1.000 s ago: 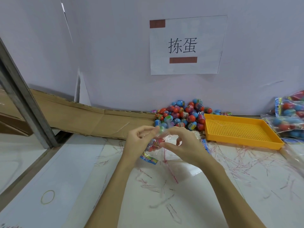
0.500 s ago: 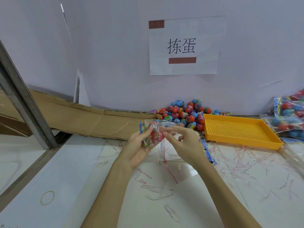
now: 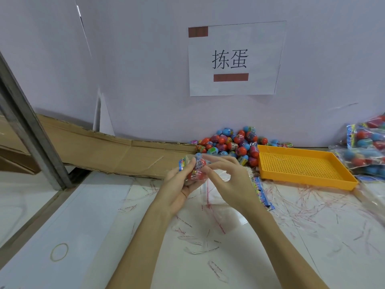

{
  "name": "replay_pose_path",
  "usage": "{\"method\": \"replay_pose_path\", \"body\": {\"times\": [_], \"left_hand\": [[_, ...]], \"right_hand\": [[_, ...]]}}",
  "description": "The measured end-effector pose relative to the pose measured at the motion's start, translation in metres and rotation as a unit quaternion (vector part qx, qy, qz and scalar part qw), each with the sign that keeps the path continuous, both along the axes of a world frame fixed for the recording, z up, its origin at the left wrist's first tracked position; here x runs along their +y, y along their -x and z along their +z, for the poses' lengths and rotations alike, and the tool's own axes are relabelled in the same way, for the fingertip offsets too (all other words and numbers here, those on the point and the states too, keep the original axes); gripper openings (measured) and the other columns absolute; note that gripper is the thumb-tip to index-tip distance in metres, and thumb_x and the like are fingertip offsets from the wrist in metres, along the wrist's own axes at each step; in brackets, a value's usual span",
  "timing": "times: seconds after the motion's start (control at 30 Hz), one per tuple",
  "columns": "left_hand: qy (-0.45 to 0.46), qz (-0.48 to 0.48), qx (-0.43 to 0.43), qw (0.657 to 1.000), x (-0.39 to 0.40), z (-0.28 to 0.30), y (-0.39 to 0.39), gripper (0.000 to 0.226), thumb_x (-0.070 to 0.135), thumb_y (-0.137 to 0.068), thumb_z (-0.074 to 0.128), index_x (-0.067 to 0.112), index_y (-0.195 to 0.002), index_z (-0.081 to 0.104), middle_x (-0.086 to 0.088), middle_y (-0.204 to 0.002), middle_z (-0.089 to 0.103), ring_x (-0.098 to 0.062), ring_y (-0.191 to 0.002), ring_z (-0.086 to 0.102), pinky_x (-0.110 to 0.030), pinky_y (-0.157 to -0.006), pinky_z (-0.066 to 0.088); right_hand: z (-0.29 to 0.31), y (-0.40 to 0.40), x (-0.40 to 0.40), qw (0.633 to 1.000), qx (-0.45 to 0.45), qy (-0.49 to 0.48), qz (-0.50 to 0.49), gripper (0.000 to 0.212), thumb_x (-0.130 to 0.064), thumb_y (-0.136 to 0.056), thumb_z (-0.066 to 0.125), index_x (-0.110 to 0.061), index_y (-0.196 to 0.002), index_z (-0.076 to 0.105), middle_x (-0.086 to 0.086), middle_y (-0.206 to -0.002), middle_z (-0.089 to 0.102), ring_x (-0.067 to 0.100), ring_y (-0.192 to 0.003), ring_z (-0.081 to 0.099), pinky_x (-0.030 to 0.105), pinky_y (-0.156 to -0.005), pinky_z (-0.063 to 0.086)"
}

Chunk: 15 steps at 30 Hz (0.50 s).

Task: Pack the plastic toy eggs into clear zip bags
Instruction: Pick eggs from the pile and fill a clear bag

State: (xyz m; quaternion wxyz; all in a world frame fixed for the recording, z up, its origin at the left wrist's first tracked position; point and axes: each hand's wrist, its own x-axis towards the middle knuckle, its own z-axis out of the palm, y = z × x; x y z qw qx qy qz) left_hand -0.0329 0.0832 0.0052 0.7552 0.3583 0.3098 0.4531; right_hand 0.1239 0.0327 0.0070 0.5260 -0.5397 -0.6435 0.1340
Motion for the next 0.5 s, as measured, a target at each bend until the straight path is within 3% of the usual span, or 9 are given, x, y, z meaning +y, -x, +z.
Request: {"method": "replay_pose_path", "body": {"times": [0.1,0.23,0.3,0.4,0.5], "left_hand": [[0.021,0.012,-0.008,1.0,0.0,0.0,0.0,0.045,0.029,-0.097,0.07,-0.001,-0.13,0.066,-0.02,-0.121,0.074,-0.027,-0.109,0.075,-0.033,-0.085,0.063],[0.027,-0.005,-0.05,0.998,-0.001,0.001,-0.001,0.048,0.031,-0.093,0.072,0.0,-0.129,0.068,-0.02,-0.125,0.072,-0.026,-0.115,0.072,-0.034,-0.088,0.062],[0.031,0.003,-0.065,0.997,0.0,0.001,-0.001,0.05,0.025,-0.087,0.077,-0.002,-0.128,0.068,-0.019,-0.121,0.074,-0.022,-0.106,0.075,-0.03,-0.081,0.063],[0.017,0.019,-0.041,0.999,0.002,-0.002,0.001,0.052,0.023,-0.082,0.081,-0.002,-0.126,0.069,-0.021,-0.116,0.075,-0.02,-0.097,0.077,-0.029,-0.077,0.063],[-0.058,0.049,0.072,0.994,0.001,-0.003,0.0,0.068,0.042,-0.075,0.085,0.009,-0.131,0.066,-0.013,-0.122,0.074,-0.02,-0.102,0.076,-0.029,-0.073,0.063]], "right_hand": [[0.001,-0.001,-0.001,0.999,0.024,0.017,0.017,0.008,-0.032,-0.094,0.072,-0.037,-0.096,0.078,-0.027,-0.117,0.069,0.002,-0.119,0.051,0.035,-0.101,0.045],[0.0,-0.001,0.0,0.999,-0.03,0.017,0.002,0.015,-0.03,-0.096,0.069,-0.035,-0.108,0.076,-0.028,-0.121,0.066,0.006,-0.124,0.047,0.041,-0.107,0.04],[0.0,-0.003,0.0,0.999,-0.038,0.03,0.024,0.02,-0.031,-0.097,0.067,-0.046,-0.11,0.071,-0.037,-0.116,0.063,-0.004,-0.125,0.043,0.035,-0.108,0.037],[0.001,-0.009,0.0,0.992,-0.054,0.075,0.082,0.026,-0.036,-0.099,0.063,-0.05,-0.12,0.066,-0.038,-0.122,0.06,-0.008,-0.129,0.043,0.021,-0.105,0.036],[0.002,-0.011,0.0,0.995,-0.059,0.055,0.058,0.027,-0.025,-0.101,0.06,-0.042,-0.119,0.07,-0.035,-0.118,0.063,-0.003,-0.122,0.052,0.023,-0.102,0.044]]}}
